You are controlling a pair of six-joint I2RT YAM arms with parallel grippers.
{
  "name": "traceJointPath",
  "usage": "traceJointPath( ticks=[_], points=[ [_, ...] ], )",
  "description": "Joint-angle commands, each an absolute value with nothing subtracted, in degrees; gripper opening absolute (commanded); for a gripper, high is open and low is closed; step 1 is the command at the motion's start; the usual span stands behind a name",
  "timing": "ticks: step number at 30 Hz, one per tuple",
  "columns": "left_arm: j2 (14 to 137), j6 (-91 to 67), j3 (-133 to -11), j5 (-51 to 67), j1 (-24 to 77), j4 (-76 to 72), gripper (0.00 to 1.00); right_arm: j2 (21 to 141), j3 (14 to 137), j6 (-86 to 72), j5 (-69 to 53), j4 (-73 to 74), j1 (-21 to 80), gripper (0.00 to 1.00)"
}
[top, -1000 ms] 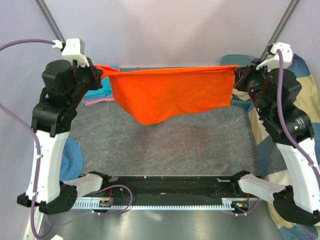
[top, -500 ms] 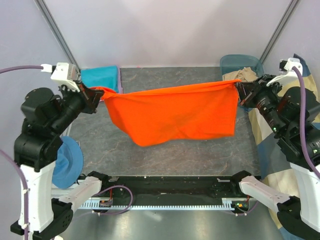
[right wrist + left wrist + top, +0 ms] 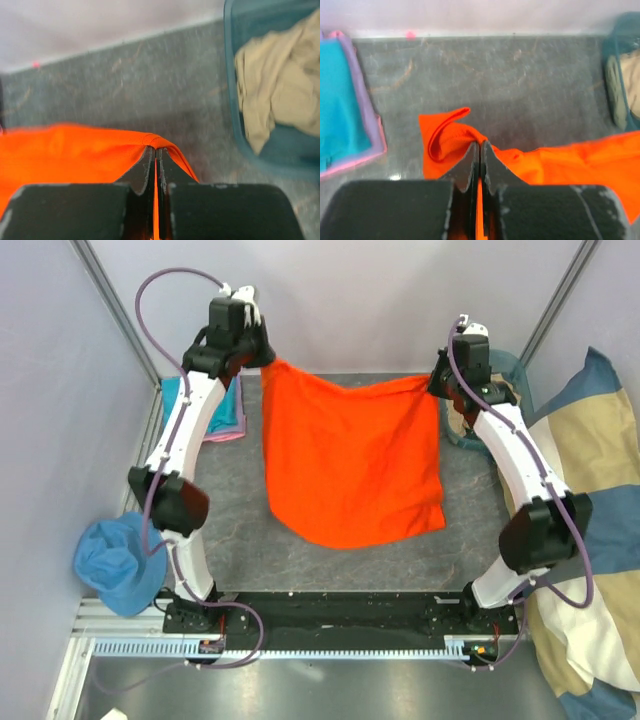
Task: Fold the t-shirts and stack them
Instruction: Flatten out the tshirt
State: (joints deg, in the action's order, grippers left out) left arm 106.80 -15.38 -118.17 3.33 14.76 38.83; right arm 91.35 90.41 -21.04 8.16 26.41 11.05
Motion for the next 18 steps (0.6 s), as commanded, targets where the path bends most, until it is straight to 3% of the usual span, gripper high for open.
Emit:
traceJointPath(
  ticks=[1, 4, 7, 8, 14, 18],
  points=[
    [114.24, -17.40, -151.66, 3.43, 14.24, 44.01, 0.02, 92.81, 109.46, -18.54, 2.38, 21.79, 9.23, 0.00],
    [108.49, -20.04, -149.53, 4.39, 14.24, 42.98, 0.02, 90.36, 111.97, -19.42, 0.09, 22.59, 9.05, 0.00],
    [94.08, -21.09, -133.82, 2.64, 14.33, 37.30, 0.02, 82.04, 108.48, -20.56, -4.21, 22.41, 9.05, 0.00],
    [85.26, -21.27, -122.81, 2.55, 14.24, 35.09, 0.02, 80.00, 106.63, -20.91, -5.00, 22.41, 8.97, 0.00],
    [58.94, -22.76, -83.81, -3.06, 14.41, 30.07, 0.02, 63.04, 80.99, -23.20, -10.28, 23.29, 8.97, 0.00],
    [49.50, -27.85, -62.36, -4.57, 14.33, 28.22, 0.02, 54.60, 57.08, -24.78, -11.33, 23.12, 9.14, 0.00]
  ],
)
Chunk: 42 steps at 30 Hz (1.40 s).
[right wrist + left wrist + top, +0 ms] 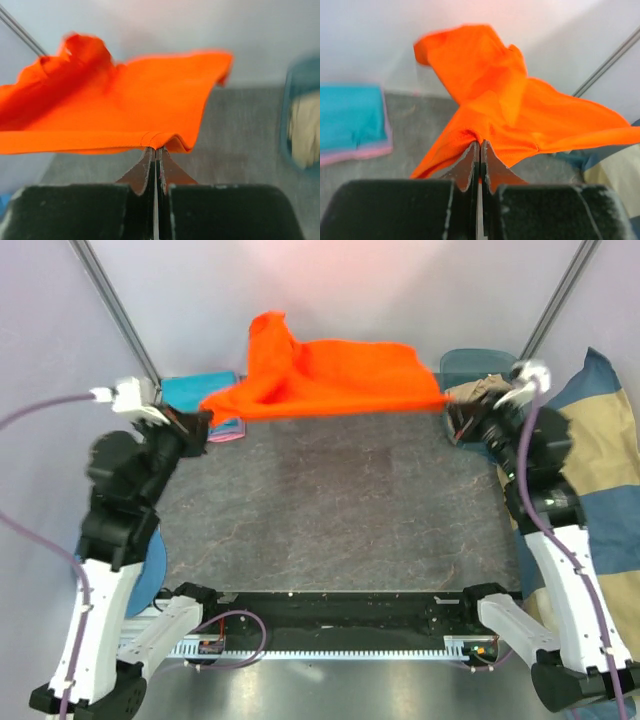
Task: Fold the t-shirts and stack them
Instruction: Flatten out the tshirt
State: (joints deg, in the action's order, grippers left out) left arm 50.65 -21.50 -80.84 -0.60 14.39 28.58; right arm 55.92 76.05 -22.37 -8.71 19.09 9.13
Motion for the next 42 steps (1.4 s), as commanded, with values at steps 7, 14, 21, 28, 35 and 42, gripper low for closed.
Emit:
traceJointPath(
  ticks=[7, 14, 21, 28, 35, 42],
  points=[
    [46.40, -44.90, -25.97, -0.27, 14.59, 17.85, 0.02, 51.41, 29.19, -28.65, -14.59, 18.54, 9.23, 0.00],
    [44.74, -44.92, -23.02, 1.23, 14.59, 20.38, 0.02, 54.05, 29.78, -28.56, -15.21, 22.76, 9.40, 0.19],
    [40.87, -42.72, -29.25, 1.67, 14.59, 27.59, 0.22, 53.97, 34.01, -28.74, -11.87, 25.13, 9.49, 0.75],
    [33.84, -40.26, -38.05, 0.18, 14.59, 34.71, 0.77, 51.42, 37.26, -29.00, -10.28, 26.98, 9.41, 0.81],
    [35.85, -38.32, -39.29, -4.39, 14.68, 33.49, 0.86, 55.89, 36.56, -29.27, -11.78, 22.77, 9.49, 0.81],
    [40.69, -38.76, -34.81, -5.36, 14.59, 25.41, 0.87, 59.32, 39.11, -28.39, -12.04, 20.48, 9.58, 0.81]
  ],
)
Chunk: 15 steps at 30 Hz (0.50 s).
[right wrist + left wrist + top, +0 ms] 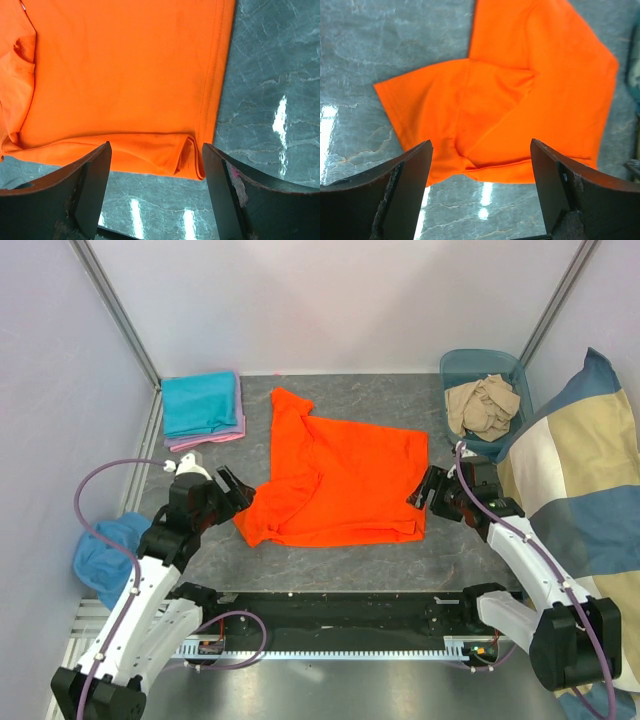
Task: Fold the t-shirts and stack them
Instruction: Flatten out the tshirt
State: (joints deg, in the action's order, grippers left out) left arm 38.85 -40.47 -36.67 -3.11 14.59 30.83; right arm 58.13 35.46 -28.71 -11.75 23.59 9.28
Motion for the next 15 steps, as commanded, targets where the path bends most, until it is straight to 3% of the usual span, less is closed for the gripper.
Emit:
traceJointPath(
  ticks=[1, 15],
  points=[
    [42.26, -38.67, -34.46, -5.62, 14.68, 23.49, 0.86, 59.76, 39.72, -28.39, -11.95, 20.30, 9.49, 0.82],
    [60.46, -37.79, -29.62, -7.29, 14.77, 8.01, 0.82, 67.94, 42.36, -29.62, -13.01, 12.49, 9.75, 0.82]
  ],
)
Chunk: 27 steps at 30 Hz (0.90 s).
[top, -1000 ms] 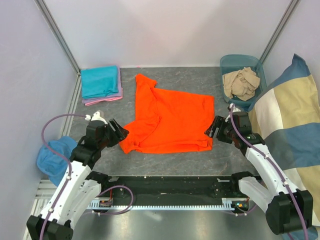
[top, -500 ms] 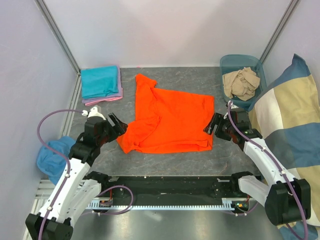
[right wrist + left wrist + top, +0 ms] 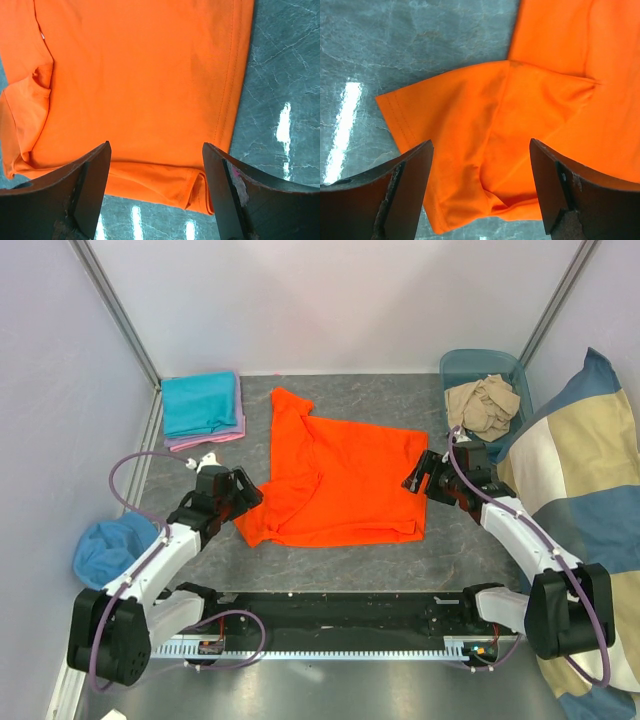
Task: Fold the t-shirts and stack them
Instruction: Flatten out the tshirt
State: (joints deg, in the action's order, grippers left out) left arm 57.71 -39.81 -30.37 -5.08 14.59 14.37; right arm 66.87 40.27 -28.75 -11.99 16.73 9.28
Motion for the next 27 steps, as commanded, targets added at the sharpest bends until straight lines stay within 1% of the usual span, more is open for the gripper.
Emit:
traceJointPath(
  ticks=[1, 2, 3, 5, 6, 9, 11, 12, 20, 23, 24, 27],
  points=[
    [61.08, -37.71, -29.45, -7.38, 14.77, 7.56, 0.81, 68.20, 42.36, -29.62, -13.09, 12.39, 9.93, 0.82],
    [61.61, -37.79, -29.27, -7.47, 14.77, 7.21, 0.80, 68.38, 42.45, -29.53, -13.01, 12.31, 10.11, 0.82],
    [62.13, -37.79, -29.18, -7.73, 14.68, 6.42, 0.75, 68.47, 42.54, -29.44, -13.01, 12.22, 10.02, 0.82],
    [63.89, -37.71, -29.00, -8.08, 14.68, 5.80, 0.67, 68.90, 42.63, -29.27, -13.18, 12.22, 10.19, 0.82],
    [64.68, -37.62, -29.09, -8.61, 14.68, 5.37, 0.59, 68.99, 42.71, -29.09, -13.27, 12.22, 10.20, 0.82],
    [67.58, -37.62, -29.88, -9.58, 14.77, 4.92, 0.50, 69.17, 42.63, -29.00, -13.45, 12.22, 10.46, 0.82],
    [69.68, -37.53, -30.49, -10.02, 14.76, 4.40, 0.46, 69.26, 42.63, -28.74, -13.62, 12.22, 10.55, 0.82],
    [70.39, -37.53, -30.76, -10.19, 14.68, 4.31, 0.44, 69.26, 42.63, -28.57, -13.62, 12.22, 10.63, 0.82],
    [75.84, -37.53, -32.96, -11.16, 14.77, 2.64, 0.43, 70.31, 42.98, -27.95, -14.33, 12.13, 10.99, 0.82],
    [77.43, -37.18, -33.22, -10.99, 14.77, 3.16, 0.39, 70.58, 42.72, -28.04, -14.59, 11.52, 11.16, 0.83],
    [77.69, -37.18, -33.05, -10.90, 14.77, 3.51, 0.36, 70.66, 42.37, -28.12, -14.68, 11.25, 11.16, 0.83],
    [77.17, -37.70, -31.91, -10.81, 14.77, 5.70, 0.33, 71.36, 41.49, -28.56, -15.03, 10.20, 11.34, 0.83]
  ],
)
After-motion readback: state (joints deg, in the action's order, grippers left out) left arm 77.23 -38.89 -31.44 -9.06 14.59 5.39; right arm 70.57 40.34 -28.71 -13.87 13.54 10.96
